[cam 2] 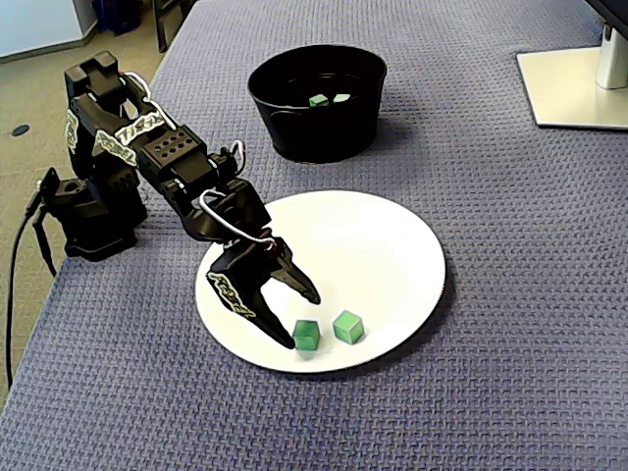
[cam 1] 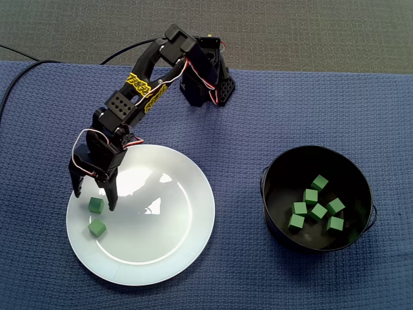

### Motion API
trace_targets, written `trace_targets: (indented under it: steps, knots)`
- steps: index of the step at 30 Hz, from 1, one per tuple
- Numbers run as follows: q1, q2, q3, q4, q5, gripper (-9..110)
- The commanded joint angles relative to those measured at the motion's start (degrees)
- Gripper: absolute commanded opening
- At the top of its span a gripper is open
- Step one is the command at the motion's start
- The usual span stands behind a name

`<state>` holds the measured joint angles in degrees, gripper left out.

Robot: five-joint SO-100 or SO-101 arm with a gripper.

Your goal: Pick up the items on the white plate and put them in the black container.

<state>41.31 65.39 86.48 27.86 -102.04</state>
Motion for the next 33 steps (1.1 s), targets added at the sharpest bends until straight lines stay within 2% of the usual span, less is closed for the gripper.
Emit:
trace_targets:
  steps: [1,10,27,33]
  knots:
    - [-1.4,2.3,0.4,-1.3,1.2,27]
    - [-1.5,2.3,5.9,-7.7,1.5,27]
    - [-1.0,0.7,8.0,-11.1,5.1,0]
    - [-0.6,0.9,10.1,-12.7,6.9,0]
